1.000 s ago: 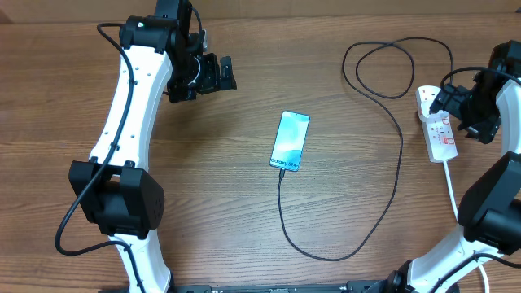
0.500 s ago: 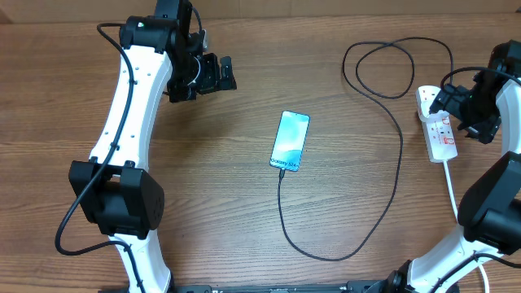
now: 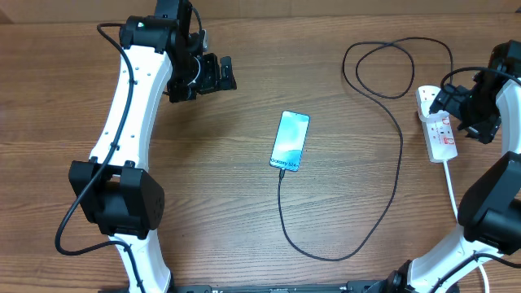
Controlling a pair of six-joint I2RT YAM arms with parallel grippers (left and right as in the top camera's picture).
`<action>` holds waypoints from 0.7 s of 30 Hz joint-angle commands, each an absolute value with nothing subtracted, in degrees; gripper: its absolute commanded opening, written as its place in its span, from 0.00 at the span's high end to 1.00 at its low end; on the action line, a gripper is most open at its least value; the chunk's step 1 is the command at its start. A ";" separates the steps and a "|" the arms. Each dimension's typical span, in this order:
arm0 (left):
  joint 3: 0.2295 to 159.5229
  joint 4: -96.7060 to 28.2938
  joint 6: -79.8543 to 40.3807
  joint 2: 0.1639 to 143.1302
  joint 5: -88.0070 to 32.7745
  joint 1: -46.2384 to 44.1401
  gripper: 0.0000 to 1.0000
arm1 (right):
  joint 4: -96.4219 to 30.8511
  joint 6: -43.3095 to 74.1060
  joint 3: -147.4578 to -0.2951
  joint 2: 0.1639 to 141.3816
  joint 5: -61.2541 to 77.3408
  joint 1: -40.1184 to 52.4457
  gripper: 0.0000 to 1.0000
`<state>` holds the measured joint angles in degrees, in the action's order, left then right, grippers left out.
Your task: Plug charger to phone and switch on socket
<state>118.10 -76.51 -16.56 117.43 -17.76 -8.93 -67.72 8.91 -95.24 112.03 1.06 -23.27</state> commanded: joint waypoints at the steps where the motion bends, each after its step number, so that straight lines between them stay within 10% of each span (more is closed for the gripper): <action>1: 118.21 -76.44 -16.71 116.84 -17.39 -9.02 0.00 | -67.59 8.47 -94.98 111.04 0.97 -23.46 0.00; 21: 118.19 -76.44 -16.71 109.12 -17.34 -8.99 0.00 | -67.59 8.47 -94.98 111.04 0.97 -23.46 0.00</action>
